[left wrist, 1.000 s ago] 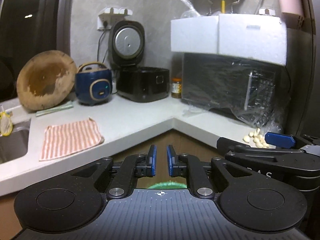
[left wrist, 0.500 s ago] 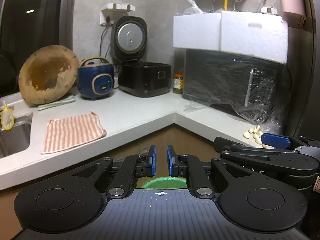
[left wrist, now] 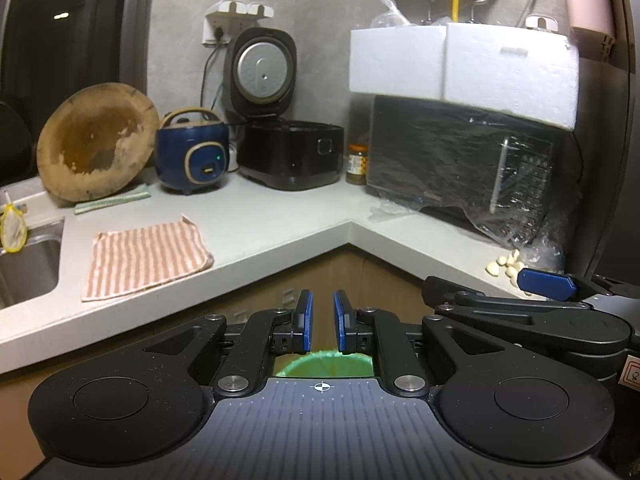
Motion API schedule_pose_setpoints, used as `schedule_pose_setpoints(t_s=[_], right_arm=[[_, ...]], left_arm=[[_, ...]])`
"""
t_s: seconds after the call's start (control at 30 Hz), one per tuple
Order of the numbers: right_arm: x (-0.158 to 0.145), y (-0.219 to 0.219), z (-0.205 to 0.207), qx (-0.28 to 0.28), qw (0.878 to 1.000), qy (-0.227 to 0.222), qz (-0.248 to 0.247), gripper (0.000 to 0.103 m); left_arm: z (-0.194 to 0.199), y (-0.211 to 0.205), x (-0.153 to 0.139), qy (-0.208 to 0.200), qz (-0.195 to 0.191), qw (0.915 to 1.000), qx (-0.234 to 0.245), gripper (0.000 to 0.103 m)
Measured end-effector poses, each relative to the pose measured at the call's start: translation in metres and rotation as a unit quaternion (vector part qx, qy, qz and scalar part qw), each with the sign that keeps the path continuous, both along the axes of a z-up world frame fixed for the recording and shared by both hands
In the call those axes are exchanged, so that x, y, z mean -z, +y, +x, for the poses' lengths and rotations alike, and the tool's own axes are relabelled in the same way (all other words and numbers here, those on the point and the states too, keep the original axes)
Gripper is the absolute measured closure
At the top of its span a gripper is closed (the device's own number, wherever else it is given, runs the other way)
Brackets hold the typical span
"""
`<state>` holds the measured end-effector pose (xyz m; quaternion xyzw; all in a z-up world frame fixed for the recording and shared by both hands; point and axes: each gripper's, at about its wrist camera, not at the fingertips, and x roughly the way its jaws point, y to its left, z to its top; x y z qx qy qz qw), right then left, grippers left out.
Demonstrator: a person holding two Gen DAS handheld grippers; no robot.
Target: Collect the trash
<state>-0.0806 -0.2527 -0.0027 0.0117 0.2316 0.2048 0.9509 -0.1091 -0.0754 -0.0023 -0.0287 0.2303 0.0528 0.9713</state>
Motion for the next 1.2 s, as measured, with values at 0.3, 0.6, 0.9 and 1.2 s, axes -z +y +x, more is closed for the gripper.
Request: schedule_pose_setpoints(t_s=[0.3, 0.6, 0.9, 1.2], right_arm=[[0.001, -0.002, 0.001, 0.002, 1.000, 0.002, 0.001, 0.010], [-0.001, 0.000, -0.001, 0.002, 1.000, -0.002, 0.002, 0.010], [-0.001, 0.001, -0.003, 0.002, 1.000, -0.003, 0.003, 0.010], [-0.003, 0.005, -0.009, -0.001, 1.000, -0.006, 0.000, 0.010]], left_arm=[[0.000, -0.002, 0.000, -0.001, 0.001, 1.0000, -0.001, 0.089], [-0.003, -0.004, -0.001, -0.005, 0.001, 1.0000, -0.003, 0.089], [-0.004, -0.005, -0.001, -0.005, 0.000, 1.0000, -0.005, 0.089], [-0.002, -0.006, -0.002, -0.010, 0.000, 0.9999, -0.012, 0.089]])
